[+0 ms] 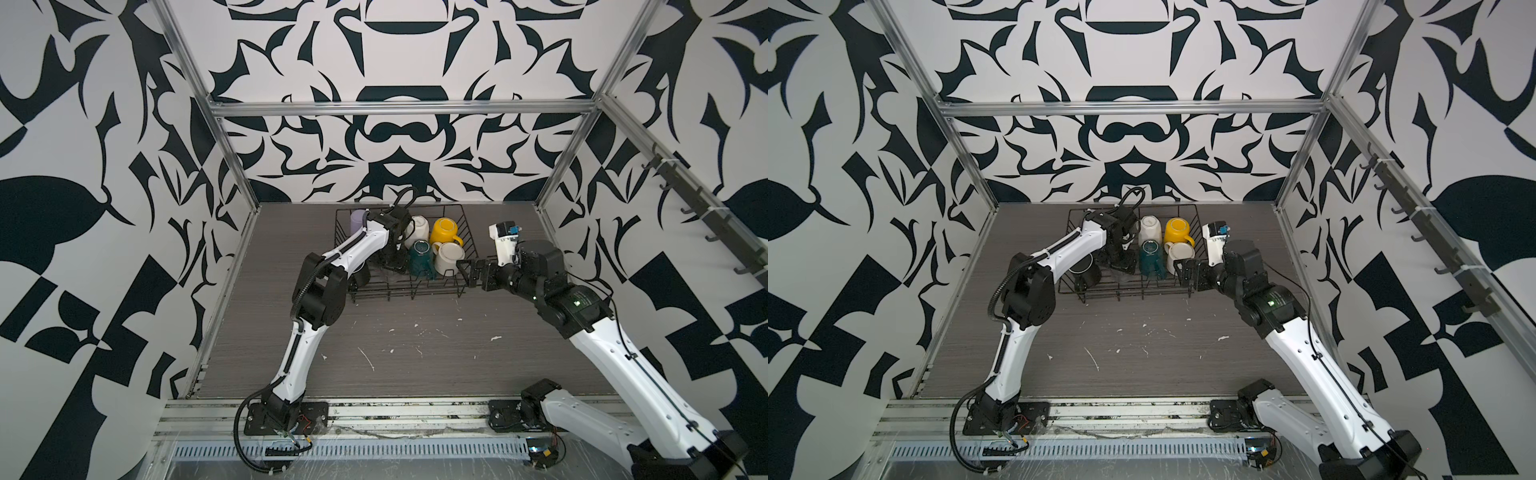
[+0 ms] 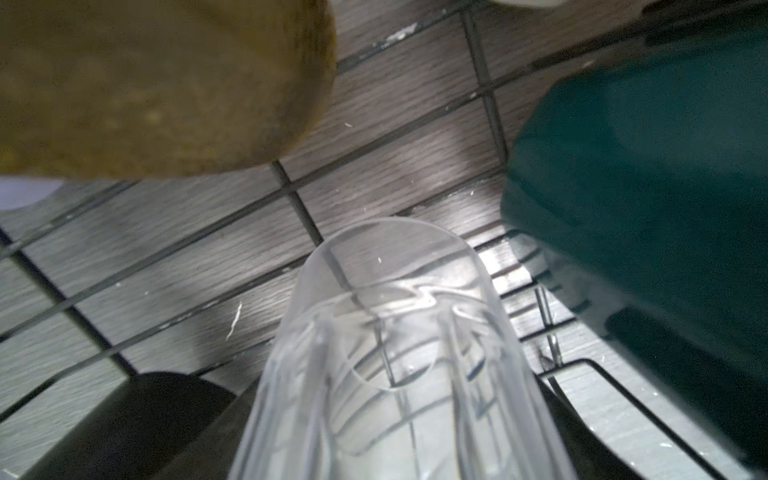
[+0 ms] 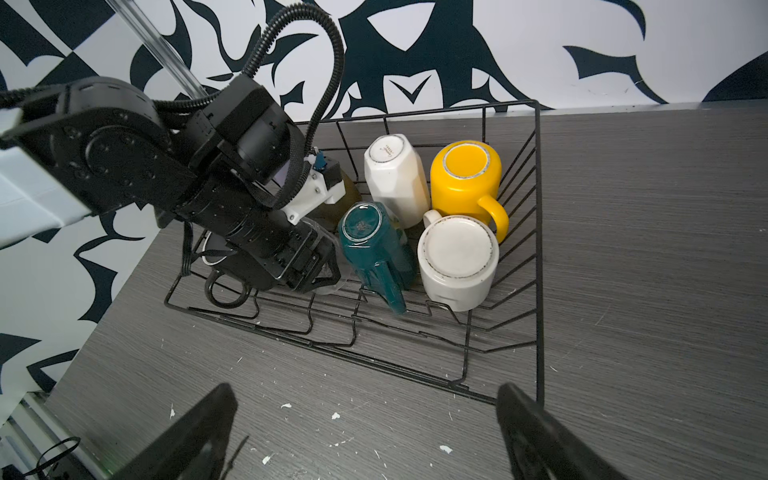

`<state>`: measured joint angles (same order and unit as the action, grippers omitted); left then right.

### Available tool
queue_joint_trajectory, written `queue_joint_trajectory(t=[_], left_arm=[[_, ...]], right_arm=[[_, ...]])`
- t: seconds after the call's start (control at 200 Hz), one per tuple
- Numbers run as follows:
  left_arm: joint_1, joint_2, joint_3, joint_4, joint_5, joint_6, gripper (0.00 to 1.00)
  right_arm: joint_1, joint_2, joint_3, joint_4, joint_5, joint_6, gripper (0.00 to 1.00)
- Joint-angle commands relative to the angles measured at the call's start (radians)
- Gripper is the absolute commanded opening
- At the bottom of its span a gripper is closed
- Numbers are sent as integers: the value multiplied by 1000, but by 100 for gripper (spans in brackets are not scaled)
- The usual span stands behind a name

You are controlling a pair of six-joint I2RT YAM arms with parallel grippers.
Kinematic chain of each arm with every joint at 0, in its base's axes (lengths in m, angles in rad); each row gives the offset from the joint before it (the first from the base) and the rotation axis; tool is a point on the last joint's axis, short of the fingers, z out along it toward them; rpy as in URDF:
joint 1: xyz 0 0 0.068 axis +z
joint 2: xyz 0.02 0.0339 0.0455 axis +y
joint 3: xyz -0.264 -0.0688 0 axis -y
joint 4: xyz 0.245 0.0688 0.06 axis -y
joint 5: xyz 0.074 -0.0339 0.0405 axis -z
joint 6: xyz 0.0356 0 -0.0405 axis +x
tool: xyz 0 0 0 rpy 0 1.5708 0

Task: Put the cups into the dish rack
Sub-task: 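Lower the clear cup upside down beside the black mug with the left gripper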

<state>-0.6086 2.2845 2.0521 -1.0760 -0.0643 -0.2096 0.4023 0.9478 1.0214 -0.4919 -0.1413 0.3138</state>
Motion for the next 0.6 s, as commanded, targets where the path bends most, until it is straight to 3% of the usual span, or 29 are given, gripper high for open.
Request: queue_joint_trajectory(t=[0.0, 0.56, 0.595], left_arm=[[10, 16, 30, -76, -3, 0, 68], [12, 12, 29, -72, -10, 1, 83], [12, 11, 32, -70, -9, 1, 89]], right_arm=[[-3, -19, -6, 33, -3, -10, 100], [-7, -29, -12, 27, -1, -11, 100], [-6, -29, -12, 27, -1, -11, 100]])
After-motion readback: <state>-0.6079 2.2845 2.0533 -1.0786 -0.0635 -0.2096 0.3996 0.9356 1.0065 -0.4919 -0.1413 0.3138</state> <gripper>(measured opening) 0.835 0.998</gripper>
